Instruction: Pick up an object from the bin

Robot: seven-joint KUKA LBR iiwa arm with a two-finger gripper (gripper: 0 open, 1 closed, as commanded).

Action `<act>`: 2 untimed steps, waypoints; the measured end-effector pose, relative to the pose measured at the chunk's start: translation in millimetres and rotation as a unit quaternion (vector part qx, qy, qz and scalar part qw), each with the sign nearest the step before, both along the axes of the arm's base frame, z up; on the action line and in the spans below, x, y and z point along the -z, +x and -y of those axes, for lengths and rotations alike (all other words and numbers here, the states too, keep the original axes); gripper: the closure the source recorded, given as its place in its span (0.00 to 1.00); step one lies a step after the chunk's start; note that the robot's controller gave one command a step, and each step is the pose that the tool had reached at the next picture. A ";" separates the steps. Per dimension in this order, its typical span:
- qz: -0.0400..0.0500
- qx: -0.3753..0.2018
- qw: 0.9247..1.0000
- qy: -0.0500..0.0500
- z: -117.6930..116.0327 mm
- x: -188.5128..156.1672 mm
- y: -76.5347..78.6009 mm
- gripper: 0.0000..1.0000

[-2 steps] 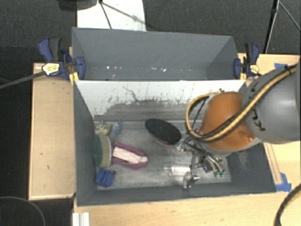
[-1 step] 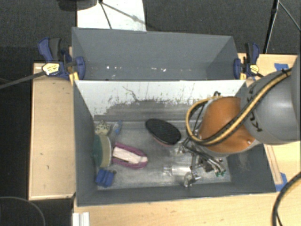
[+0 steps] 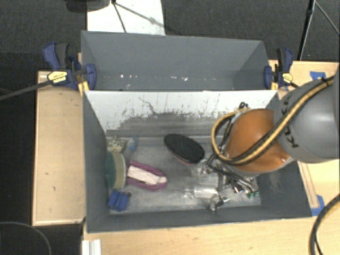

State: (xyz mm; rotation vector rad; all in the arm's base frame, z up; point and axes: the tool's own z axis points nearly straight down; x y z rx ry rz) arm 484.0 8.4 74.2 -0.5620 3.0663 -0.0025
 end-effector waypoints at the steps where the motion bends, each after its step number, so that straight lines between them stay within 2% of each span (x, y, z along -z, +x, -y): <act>1: -0.001 -0.001 1.000 0.000 0.3 -0.6 0.1 1.00; 2: -0.007 0.001 1.000 -0.001 0.5 -76.5 2.7 1.00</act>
Offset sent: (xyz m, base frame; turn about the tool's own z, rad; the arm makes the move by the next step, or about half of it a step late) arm 0.0000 0.0000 0.0000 0.0000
